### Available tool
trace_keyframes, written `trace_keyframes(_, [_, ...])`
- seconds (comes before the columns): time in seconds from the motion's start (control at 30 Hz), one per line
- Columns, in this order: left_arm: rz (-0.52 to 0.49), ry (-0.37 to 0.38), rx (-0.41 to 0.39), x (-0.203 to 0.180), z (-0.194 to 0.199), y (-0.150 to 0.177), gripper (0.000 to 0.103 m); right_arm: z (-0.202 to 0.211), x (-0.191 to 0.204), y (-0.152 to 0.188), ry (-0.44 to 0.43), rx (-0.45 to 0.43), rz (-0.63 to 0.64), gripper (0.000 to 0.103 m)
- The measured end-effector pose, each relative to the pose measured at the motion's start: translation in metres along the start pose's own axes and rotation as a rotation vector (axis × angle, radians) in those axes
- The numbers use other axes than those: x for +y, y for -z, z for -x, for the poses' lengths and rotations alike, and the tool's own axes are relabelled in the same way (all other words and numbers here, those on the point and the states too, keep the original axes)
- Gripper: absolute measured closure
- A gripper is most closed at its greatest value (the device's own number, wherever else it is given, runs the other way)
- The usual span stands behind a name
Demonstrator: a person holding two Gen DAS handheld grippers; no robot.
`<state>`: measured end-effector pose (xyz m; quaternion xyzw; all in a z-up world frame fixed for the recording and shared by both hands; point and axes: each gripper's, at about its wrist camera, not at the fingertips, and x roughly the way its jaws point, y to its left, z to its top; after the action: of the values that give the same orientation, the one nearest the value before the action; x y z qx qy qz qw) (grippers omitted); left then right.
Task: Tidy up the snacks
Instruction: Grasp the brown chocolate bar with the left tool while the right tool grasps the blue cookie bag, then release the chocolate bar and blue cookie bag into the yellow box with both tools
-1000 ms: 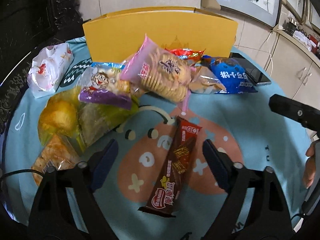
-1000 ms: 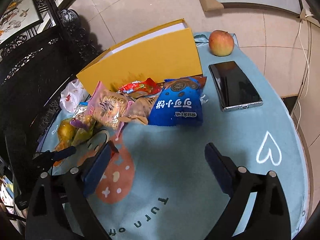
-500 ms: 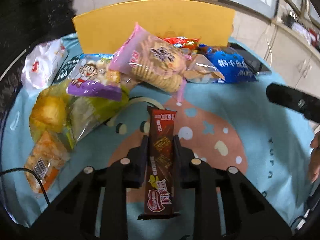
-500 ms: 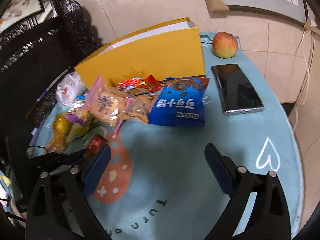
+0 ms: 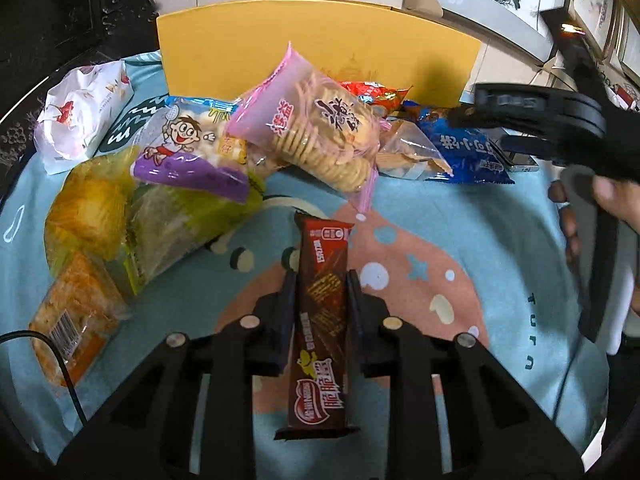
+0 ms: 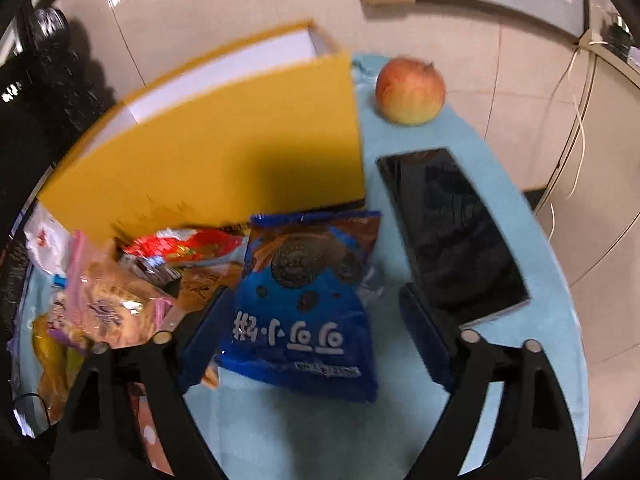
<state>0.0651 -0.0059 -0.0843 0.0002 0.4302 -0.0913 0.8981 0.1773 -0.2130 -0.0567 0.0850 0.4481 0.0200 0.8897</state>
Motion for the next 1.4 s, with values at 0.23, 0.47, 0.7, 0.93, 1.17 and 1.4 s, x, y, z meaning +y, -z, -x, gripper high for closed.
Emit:
trace_keyframes(0.23, [0.007,0.006,-0.003,0.001,0.000,0.001,0.079,-0.021,0.016,0.008,0.035,0.023,0.083,0.036])
trace_keyframes(0.47, [0.025,0.018,0.009,0.004,-0.001,-0.001,0.079,0.008,-0.025,0.012,-0.135,0.002,-0.046,0.059])
trace_keyframes(0.7, [0.039,0.018,-0.003,0.005,0.009,-0.005,0.079,0.051,-0.037,0.032,-0.224,-0.071,-0.046,0.059])
trace_keyframes(0.93, [0.022,-0.001,-0.095,0.000,0.043,-0.023,0.079,0.095,-0.023,0.031,-0.292,-0.154,-0.016,0.059])
trace_keyframes(1.17, [-0.016,-0.059,-0.201,-0.011,0.076,-0.073,0.079,0.125,-0.004,0.019,-0.347,-0.219,0.049,0.059])
trace_keyframes(1.4, [-0.033,-0.069,-0.274,-0.017,0.088,-0.123,0.079,0.134,0.010,-0.009,-0.365,-0.266,0.095,0.059])
